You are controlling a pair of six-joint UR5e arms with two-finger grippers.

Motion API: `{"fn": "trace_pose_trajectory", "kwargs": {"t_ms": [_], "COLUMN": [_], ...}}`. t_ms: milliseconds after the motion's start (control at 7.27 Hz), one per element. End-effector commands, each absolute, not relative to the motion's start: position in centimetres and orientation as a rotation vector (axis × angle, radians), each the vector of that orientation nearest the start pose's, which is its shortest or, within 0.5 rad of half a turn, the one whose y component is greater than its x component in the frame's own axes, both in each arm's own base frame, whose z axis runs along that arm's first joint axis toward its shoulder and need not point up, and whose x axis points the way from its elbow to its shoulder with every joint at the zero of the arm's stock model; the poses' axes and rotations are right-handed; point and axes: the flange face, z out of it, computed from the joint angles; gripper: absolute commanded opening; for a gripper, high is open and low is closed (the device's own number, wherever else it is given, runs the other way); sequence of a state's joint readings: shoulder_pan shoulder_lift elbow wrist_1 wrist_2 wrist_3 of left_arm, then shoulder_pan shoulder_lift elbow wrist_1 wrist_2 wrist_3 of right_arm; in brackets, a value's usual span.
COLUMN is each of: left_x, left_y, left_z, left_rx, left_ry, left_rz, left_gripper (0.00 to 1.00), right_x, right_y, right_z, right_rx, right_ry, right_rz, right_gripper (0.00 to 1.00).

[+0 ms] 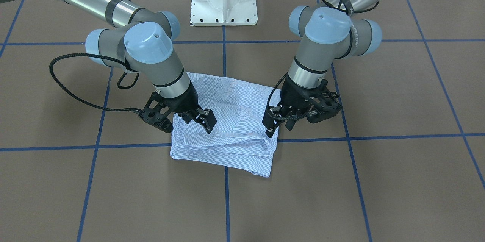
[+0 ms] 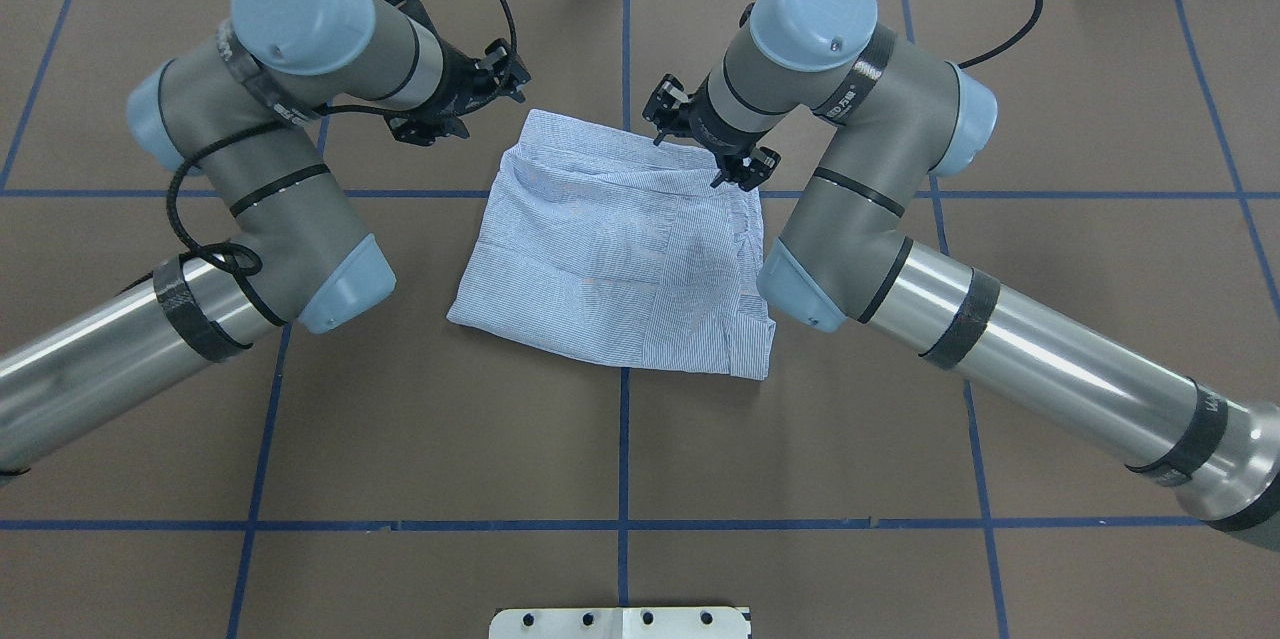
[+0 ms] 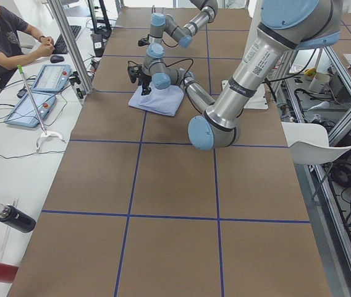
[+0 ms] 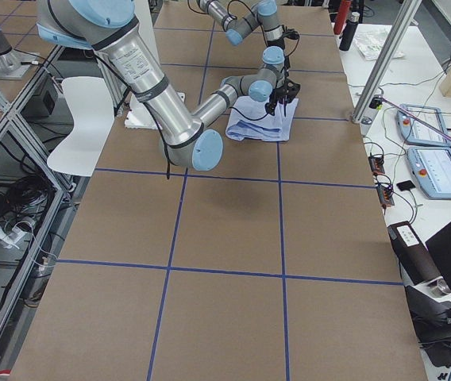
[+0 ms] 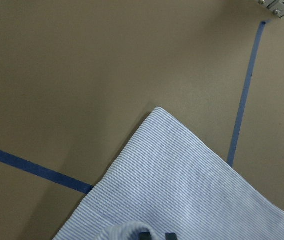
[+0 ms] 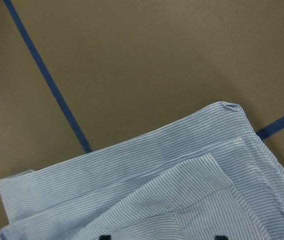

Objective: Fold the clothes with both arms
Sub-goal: 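Release the shirt and raise the left gripper away while the right lowers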

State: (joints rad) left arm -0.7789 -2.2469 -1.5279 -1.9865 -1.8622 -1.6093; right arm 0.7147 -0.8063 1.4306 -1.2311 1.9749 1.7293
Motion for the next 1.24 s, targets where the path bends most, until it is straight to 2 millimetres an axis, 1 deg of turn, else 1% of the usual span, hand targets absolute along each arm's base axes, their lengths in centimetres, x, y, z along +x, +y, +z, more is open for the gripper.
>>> {"fn": "trace_pose_trajectory", "kwargs": {"t_ms": [0, 138, 275, 413, 550, 688, 826, 963, 1101], "left_x": [38.8, 37.5, 36.0, 35.4, 35.1, 35.0, 35.0, 35.0, 34.9], "left_y": [-58.9, -57.8, -57.8, -57.8, -57.9, -57.8, -57.8, -57.7, -57.6], "left_z": [24.1, 25.0, 25.0, 24.9, 25.4, 25.3, 25.4, 25.2, 25.1], "left_rx": [0.092, 0.126, 0.144, 0.153, 0.158, 0.161, 0.159, 0.162, 0.163], "left_ry": [1.083, 1.062, 1.04, 1.034, 1.026, 1.028, 1.027, 1.031, 1.032], "left_rz": [-0.599, -0.544, -0.531, -0.528, -0.522, -0.518, -0.518, -0.517, -0.516], "left_gripper": [1.0, 1.0, 1.0, 1.0, 1.0, 1.0, 1.0, 1.0, 1.0], "right_x": [-49.4, -50.8, -52.7, -54.4, -55.4, -55.4, -56.2, -56.4, -54.9], "right_y": [-55.0, -53.7, -52.1, -50.8, -49.8, -49.4, -48.3, -46.4, -44.1], "right_z": [18.9, 18.6, 18.3, 17.9, 18.3, 20.4, 21.3, 21.7, 22.0], "right_rx": [-0.092, -0.081, -0.023, 0.045, 0.066, 0.05, 0.018, -0.017, -0.047], "right_ry": [-1.073, -1.074, -1.068, -1.058, -1.04, -1.009, -0.974, -0.932, -0.916], "right_rz": [0.574, 0.523, 0.398, 0.293, 0.266, 0.27, 0.264, 0.251, 0.236], "right_gripper": [1.0, 1.0, 1.0, 1.0, 1.0, 1.0, 1.0, 1.0, 1.0]}}
